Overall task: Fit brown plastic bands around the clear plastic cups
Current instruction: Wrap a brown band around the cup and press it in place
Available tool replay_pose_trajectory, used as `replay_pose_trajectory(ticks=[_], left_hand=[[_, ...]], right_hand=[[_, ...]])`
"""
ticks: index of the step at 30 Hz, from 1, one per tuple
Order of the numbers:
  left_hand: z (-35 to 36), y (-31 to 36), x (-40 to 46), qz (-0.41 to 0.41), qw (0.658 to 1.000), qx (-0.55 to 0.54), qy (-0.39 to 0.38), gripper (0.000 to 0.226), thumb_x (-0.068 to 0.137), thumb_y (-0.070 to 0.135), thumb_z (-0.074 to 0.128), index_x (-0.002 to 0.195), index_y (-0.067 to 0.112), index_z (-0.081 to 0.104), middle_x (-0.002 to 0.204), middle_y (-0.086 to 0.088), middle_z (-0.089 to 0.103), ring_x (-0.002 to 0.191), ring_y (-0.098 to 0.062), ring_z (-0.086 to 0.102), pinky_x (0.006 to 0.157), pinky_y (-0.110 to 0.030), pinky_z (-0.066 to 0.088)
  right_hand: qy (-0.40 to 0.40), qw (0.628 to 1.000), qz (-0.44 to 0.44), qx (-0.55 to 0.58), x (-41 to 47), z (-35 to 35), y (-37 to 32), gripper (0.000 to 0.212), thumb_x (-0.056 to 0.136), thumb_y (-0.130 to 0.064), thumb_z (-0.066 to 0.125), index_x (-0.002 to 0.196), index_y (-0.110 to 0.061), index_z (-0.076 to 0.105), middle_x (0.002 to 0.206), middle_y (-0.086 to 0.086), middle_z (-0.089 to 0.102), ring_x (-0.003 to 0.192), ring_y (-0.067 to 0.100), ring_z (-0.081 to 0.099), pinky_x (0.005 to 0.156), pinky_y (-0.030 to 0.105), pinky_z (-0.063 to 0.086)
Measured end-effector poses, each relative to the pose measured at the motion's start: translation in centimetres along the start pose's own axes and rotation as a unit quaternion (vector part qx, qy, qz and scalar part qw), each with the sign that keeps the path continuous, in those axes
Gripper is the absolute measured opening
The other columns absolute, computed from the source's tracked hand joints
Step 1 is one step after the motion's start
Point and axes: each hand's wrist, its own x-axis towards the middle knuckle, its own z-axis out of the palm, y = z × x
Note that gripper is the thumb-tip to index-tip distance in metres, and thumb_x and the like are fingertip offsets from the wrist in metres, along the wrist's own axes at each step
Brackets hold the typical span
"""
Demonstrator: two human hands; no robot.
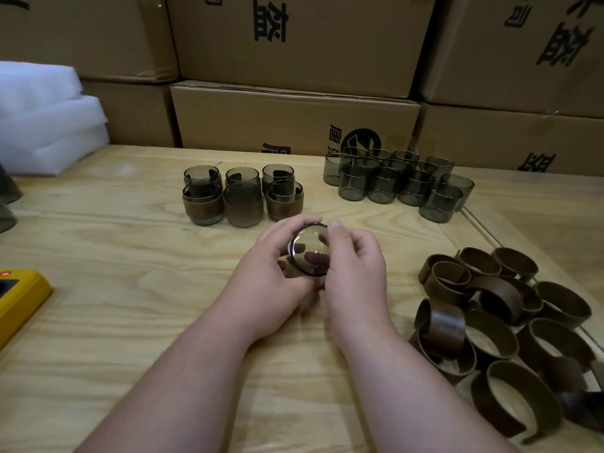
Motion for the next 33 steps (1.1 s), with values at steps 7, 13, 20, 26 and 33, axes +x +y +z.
replay_pose_trajectory(ticks=[7, 13, 20, 26, 33], left_hand=[[0.19, 0.19, -0.23, 0.009, 1.0, 0.017, 0.004, 0.078, 0.071, 0.004, 0.071, 0.121, 0.061, 0.058, 0.127, 0.009, 0.067, 0.1, -0.007, 0.067, 0.082, -0.021, 0.049], [0.06, -0.18, -0.02, 0.006, 0.999, 0.011, 0.038, 0.077, 0.081, -0.001, 0.071, 0.131, 0.055, 0.057, 0.111, 0.019, 0.075, 0.092, 0.001, 0.072, 0.07, -0.013, 0.055], [-0.13, -0.42, 0.43, -0.011, 0.996, -0.066, 0.065, 0.077, 0.081, 0.003, 0.083, 0.14, 0.041, 0.052, 0.116, 0.017, 0.075, 0.1, -0.01, 0.075, 0.091, -0.033, 0.058], [0.08, -0.32, 0.34, -0.009, 0.991, -0.115, 0.074, 0.061, 0.087, -0.004, 0.073, 0.137, 0.029, 0.057, 0.126, 0.008, 0.071, 0.102, -0.007, 0.074, 0.074, -0.014, 0.055], [0.18, 0.05, 0.23, -0.01, 0.987, -0.141, 0.073, 0.061, 0.086, -0.004, 0.074, 0.135, 0.028, 0.058, 0.129, 0.005, 0.067, 0.1, -0.013, 0.074, 0.069, -0.015, 0.056]], right_hand=[[-0.015, 0.999, -0.032, -0.031, -0.38, 0.26, 0.13, 0.06, 0.056, -0.068, 0.077, 0.096, -0.029, 0.056, 0.107, 0.007, 0.069, 0.091, 0.021, 0.075, 0.08, 0.041, 0.061], [-0.06, 0.993, -0.079, -0.064, -0.55, 0.43, 0.59, 0.064, 0.049, -0.059, 0.082, 0.101, -0.037, 0.054, 0.099, -0.013, 0.066, 0.076, -0.009, 0.068, 0.064, 0.011, 0.051], [-0.127, 0.986, -0.087, -0.069, -0.55, 0.43, 0.82, 0.061, 0.072, -0.04, 0.079, 0.13, -0.028, 0.064, 0.112, -0.011, 0.075, 0.1, 0.009, 0.074, 0.091, 0.035, 0.061], [-0.153, 0.986, -0.067, -0.029, -0.46, 0.21, 0.47, 0.041, 0.088, -0.024, 0.054, 0.124, -0.026, 0.072, 0.109, -0.005, 0.078, 0.105, 0.016, 0.074, 0.096, 0.044, 0.059], [-0.133, 0.99, -0.044, 0.001, -0.56, 0.33, 0.39, 0.038, 0.087, -0.029, 0.054, 0.121, -0.027, 0.072, 0.11, -0.007, 0.078, 0.105, 0.018, 0.074, 0.092, 0.045, 0.059]])
